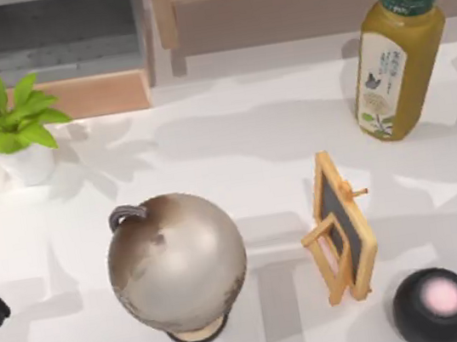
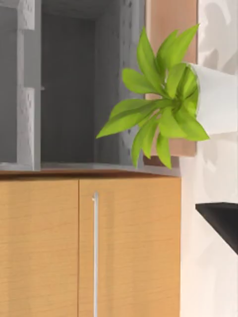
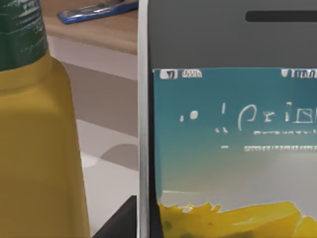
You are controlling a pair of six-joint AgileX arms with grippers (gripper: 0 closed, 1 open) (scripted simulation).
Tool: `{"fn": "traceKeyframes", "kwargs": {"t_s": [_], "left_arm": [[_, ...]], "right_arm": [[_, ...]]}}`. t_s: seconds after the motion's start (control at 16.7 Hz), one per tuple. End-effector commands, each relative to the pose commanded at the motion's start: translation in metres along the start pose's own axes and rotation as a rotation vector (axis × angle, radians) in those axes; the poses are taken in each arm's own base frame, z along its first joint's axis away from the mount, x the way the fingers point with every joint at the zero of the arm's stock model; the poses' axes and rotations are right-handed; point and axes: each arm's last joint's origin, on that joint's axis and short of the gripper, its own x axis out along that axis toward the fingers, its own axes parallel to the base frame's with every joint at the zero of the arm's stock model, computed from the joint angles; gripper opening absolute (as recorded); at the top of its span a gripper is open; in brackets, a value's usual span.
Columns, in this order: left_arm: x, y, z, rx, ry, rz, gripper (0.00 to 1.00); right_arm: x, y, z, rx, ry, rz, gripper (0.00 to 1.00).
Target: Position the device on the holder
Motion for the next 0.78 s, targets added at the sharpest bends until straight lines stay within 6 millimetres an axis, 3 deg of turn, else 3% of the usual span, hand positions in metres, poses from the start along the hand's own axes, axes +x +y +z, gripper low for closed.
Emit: {"fn": "traceKeyframes", "kwargs": {"t_s": [0.42, 0.78], "left_arm": [[0.0000, 0.0000, 0.0000, 0.000, 0.000, 0.000, 1.00], [0.0000, 0.0000, 0.0000, 0.000, 0.000, 0.000, 1.00]], "right_arm": [[0.0000, 0.0000, 0.0000, 0.000, 0.000, 0.000, 0.98], [0.0000, 0.0000, 0.0000, 0.000, 0.000, 0.000, 1.00]]}}
